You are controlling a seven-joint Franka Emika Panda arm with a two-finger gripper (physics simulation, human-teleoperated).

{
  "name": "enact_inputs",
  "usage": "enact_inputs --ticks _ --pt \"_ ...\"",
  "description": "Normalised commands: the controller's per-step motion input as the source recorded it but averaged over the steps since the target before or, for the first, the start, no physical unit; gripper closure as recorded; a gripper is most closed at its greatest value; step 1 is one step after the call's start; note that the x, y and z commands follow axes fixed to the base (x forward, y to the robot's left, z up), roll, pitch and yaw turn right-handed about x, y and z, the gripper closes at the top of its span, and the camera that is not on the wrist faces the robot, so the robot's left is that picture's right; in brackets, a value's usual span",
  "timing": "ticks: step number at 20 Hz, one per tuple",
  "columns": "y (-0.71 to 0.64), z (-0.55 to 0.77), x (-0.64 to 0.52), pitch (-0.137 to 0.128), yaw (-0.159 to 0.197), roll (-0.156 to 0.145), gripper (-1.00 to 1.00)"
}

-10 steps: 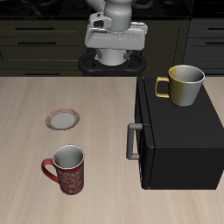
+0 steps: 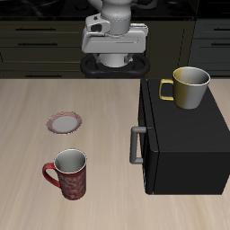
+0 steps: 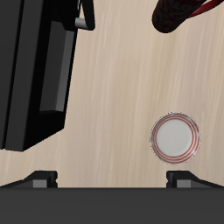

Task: Open the microwave and place the white and yellow mug in it

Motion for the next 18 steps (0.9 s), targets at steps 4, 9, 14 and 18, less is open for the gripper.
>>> enact_inputs --ticks 4,9,14,18 --pt "-0.11 0.08 0.36 0.019 0.055 -0.002 -1.0" --pt "-0.11 0.07 0.31 -0.002 0.041 -0.029 -1.0" --pt "0.02 -0.02 0.25 0.039 0.04 0.004 -1.0" --pt "0.03 0.01 0.29 -0.003 0.079 -0.006 -1.0"
